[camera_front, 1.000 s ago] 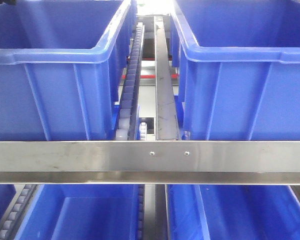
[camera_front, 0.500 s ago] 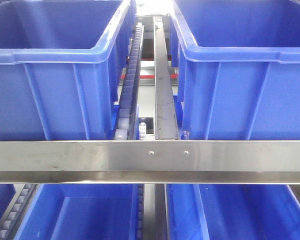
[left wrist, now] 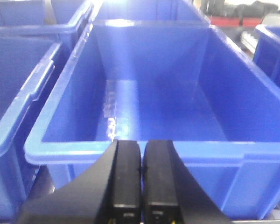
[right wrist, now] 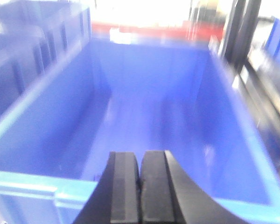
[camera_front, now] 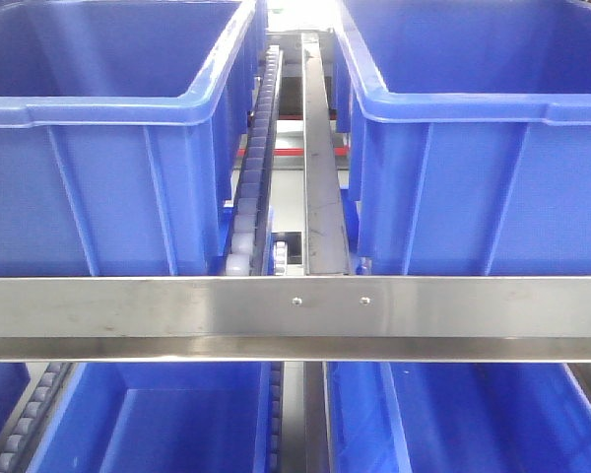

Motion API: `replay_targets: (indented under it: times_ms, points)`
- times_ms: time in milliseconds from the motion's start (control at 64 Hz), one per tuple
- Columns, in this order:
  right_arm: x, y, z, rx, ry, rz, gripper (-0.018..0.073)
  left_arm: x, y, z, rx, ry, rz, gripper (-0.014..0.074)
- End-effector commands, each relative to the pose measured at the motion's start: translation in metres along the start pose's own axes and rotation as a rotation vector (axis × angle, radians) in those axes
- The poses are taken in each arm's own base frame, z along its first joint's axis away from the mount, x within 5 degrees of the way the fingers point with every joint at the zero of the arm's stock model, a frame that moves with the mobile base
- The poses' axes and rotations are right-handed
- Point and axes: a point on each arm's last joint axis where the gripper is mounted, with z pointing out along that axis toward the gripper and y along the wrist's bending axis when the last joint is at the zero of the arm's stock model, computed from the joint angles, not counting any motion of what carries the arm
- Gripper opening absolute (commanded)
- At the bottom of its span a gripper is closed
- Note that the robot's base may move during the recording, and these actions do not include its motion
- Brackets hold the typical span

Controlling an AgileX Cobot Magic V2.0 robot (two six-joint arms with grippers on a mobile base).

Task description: Pick and sort blue part to right shelf

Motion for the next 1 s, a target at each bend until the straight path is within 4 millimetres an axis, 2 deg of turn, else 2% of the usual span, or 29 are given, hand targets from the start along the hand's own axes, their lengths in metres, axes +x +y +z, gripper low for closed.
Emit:
replay_targets:
  times_ms: [0,109,672,843,984]
  points:
    - [-0.017,-0.001,-0.010,0.012,-0.155,-0.003,0.0056,-0.013,0.001,-0.009,-0.008,-0.145,-0.018,0.0125]
    - [-0.019,-0.001,-0.018,0.011,-0.186,-0.002,0.0056,-0.010,0.001,-0.014,-0.007,-0.162,-0.018,0.0125]
    - [-0.015,-0.001,-0.020,0.011,-0.186,-0.002,0.0056,-0.010,0.001,-0.014,-0.007,-0.163,-0.018,0.0125]
    - [0.002,-0.001,-0.035,0.011,-0.216,-0.002,0.0056,-0.010,0.001,-0.014,-0.007,-0.163,-0.018,0.0125]
    - [0.032,-0.001,-0.045,0.010,-0.203,-0.002,0.0056,-0.010,0.001,-0.014,-0.007,-0.163,-0.018,0.0125]
